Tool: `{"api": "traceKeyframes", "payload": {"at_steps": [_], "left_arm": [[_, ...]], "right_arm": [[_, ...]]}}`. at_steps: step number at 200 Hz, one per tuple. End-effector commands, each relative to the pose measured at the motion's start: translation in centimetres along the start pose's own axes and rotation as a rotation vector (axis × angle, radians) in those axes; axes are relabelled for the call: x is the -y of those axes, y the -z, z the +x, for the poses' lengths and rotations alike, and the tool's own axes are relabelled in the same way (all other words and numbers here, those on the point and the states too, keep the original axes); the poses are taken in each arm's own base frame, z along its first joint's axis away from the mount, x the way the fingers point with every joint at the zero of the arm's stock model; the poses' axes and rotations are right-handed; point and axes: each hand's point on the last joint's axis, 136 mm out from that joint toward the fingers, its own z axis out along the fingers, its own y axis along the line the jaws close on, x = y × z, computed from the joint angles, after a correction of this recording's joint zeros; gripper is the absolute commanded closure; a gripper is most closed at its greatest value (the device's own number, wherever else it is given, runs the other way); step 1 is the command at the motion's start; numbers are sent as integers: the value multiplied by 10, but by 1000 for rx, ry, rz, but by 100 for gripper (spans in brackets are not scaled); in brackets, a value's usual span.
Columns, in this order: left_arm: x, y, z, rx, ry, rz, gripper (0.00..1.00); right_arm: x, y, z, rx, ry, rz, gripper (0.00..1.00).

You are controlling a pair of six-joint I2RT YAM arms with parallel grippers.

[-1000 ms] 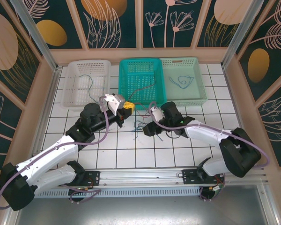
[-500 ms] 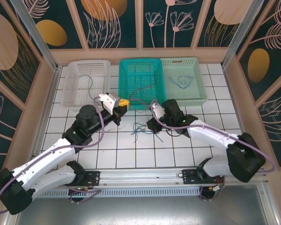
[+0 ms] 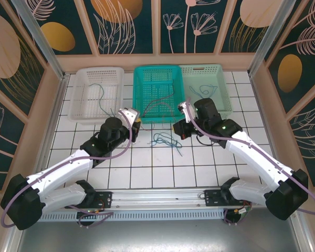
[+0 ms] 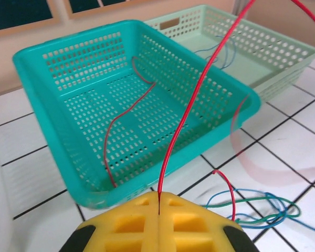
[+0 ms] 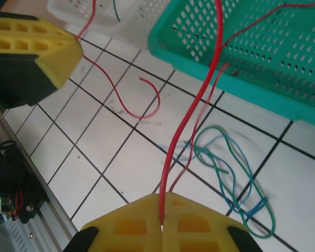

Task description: Untangle the cables

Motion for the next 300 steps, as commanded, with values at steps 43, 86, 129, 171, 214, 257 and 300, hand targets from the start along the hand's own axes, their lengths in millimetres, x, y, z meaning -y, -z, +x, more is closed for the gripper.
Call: {"api": "traceKeyframes", "payload": {"at_steps": [43,86,129,171,214,257,300], "left_arm": [[-24,-4,14,-59,-48,-137,92],[-26,-5,1,-31,-43,-154,88],[-27,-14,-13,-12,-43,-169,84],[-33,-22,-29,21,-33,-216,64],[-34,-26,-35,29,-24,-224,44],[-33,-25,-21,12,-1,-217,40],[-32,-24,-6,-10,11,-206,38]], "right_arm": [[0,29,-21,66,-15,-4,100],[3,30,-47,115,23,33,100],[26,23,-79,161,32,104,100],[50,-2,-81,82,31,173,100],[60,-16,-112,140,23,179,100],[70,-44,-134,132,45,172,100],[84,-64,-156,167,13,144,100]]}}
